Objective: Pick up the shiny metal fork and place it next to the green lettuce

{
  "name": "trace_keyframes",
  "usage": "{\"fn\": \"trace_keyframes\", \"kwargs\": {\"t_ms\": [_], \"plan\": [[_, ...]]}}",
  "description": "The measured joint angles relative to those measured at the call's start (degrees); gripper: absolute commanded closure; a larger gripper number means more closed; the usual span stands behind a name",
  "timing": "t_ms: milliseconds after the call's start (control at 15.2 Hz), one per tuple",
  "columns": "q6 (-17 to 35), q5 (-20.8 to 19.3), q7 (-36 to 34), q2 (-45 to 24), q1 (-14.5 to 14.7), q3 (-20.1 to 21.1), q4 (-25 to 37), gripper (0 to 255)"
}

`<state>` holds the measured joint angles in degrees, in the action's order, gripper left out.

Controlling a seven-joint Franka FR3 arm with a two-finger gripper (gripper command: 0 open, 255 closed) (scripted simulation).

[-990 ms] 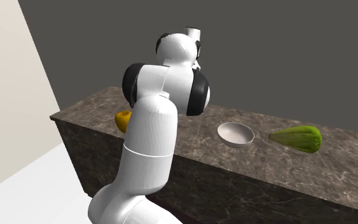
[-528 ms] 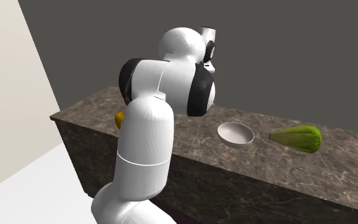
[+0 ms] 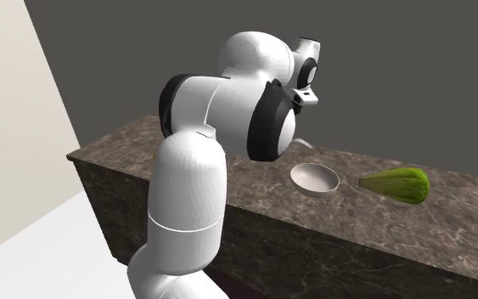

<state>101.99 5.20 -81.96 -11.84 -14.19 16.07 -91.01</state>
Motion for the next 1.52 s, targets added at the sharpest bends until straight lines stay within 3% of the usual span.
{"fn": "trace_keyframes", "kwargs": {"t_ms": [594,1320,1518], "plan": [[-1.4,1.1,11.5,2.3,-7.0,-4.5,-2.3,255],[-4.6,0.9,24.9,-1.9,-15.1,-10.1,3.3,255],[-4.4,0.8,26.4,-2.8,-15.9,-10.7,3.8,255]]}}
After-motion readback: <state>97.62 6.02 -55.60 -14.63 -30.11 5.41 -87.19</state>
